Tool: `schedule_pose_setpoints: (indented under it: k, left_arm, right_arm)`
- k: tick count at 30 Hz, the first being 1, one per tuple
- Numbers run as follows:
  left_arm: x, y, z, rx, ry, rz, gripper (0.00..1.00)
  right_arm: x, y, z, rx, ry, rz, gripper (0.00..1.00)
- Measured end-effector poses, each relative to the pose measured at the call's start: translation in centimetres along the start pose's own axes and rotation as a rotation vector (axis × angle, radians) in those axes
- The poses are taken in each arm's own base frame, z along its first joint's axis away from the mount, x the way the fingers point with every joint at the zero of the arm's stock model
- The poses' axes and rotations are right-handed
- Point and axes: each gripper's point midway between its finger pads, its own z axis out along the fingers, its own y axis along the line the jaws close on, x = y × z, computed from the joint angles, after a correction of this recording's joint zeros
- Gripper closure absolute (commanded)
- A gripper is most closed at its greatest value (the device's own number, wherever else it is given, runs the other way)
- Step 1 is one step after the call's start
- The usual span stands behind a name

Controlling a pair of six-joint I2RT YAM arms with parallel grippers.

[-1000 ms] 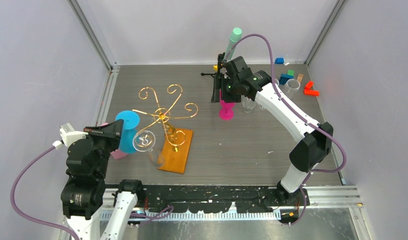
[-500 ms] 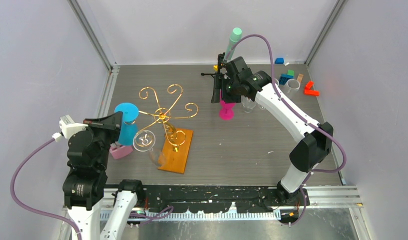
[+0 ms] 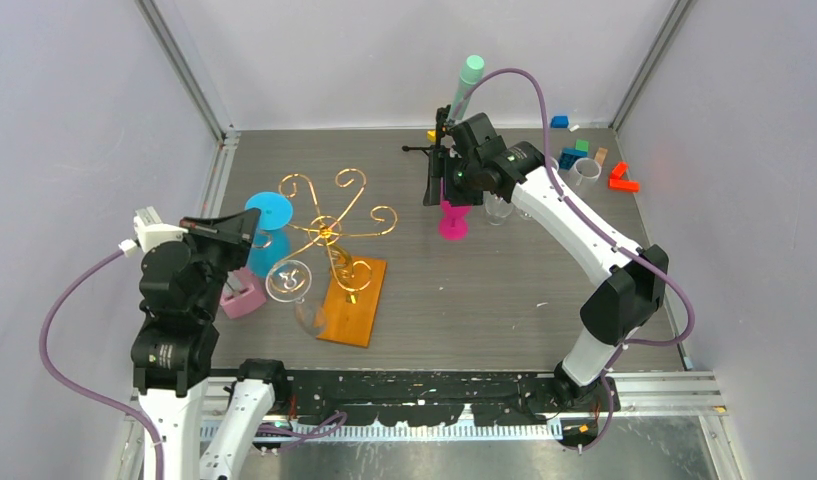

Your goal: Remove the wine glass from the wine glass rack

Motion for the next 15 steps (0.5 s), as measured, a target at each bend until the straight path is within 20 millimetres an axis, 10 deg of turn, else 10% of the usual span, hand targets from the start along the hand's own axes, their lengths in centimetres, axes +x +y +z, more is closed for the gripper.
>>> schedule_pose_setpoints:
  k: [15]
  left_arm:
    - [0.9,-1.2,-3.1,0.029,0.095,0.000,1.00]
  right_arm:
    - [0.0,0.1,-0.2,-0.007,-0.002,0.001,0.34]
